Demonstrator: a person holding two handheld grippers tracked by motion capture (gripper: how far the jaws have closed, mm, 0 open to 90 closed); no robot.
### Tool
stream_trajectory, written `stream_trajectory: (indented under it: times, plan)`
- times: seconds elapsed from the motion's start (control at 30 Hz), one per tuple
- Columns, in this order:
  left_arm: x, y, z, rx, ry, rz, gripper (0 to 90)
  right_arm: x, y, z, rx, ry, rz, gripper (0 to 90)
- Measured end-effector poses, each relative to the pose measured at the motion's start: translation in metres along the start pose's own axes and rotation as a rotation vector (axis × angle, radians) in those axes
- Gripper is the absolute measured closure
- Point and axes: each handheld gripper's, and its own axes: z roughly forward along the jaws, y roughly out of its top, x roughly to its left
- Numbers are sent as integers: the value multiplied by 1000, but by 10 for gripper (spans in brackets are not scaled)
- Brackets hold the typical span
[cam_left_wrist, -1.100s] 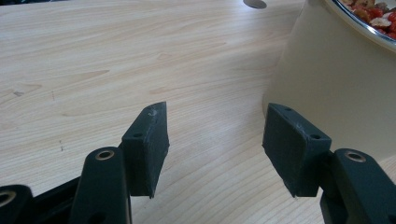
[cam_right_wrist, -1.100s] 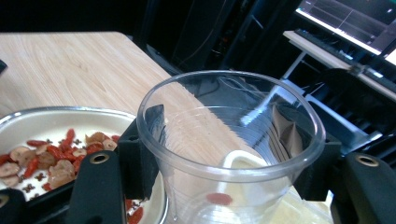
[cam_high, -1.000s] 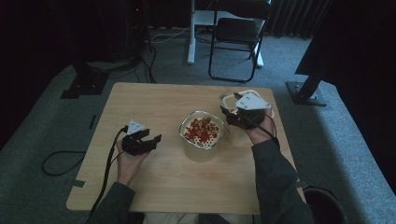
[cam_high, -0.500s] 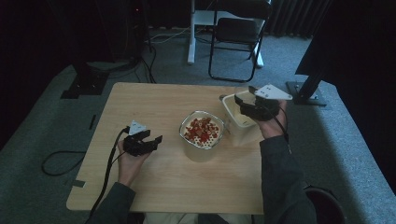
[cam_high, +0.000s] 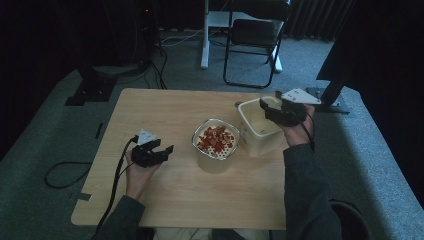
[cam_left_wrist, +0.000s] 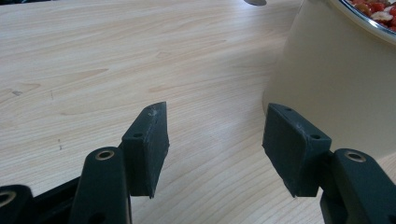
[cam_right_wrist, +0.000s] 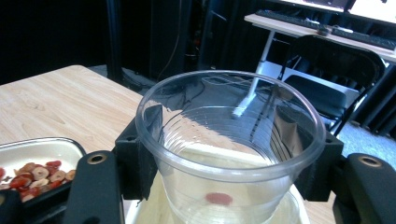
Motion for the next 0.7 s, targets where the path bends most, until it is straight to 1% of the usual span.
stream_trajectory:
  times: [0.07, 0.13, 0.27, 0.47, 0.57, 0.6, 0.63, 0.7]
  plan:
    - [0, 0, 0, 0, 0, 0, 411, -1, -1, 0, 0, -3, 2, 346]
    - [0, 0, 1, 0, 0, 0, 410, -5, -4, 0, 1, -4, 18, 344]
    - [0, 0, 1, 0, 1, -1, 411, -8, -7, 1, 8, -7, 25, 340]
    - [-1, 0, 2, 0, -2, -1, 410, -9, -13, 5, 22, -5, 32, 333]
    - [-1, 0, 2, 0, -3, -3, 410, -9, -17, 7, 28, 4, 42, 328]
    - [-1, 0, 2, 0, -3, -2, 410, -10, -19, 8, 31, 7, 47, 317]
    - [-1, 0, 1, 0, -3, -2, 410, -10, -20, 8, 37, 2, 51, 295]
    - [-1, 0, 2, 0, -2, -2, 410, -12, -21, 9, 48, 24, 81, 242]
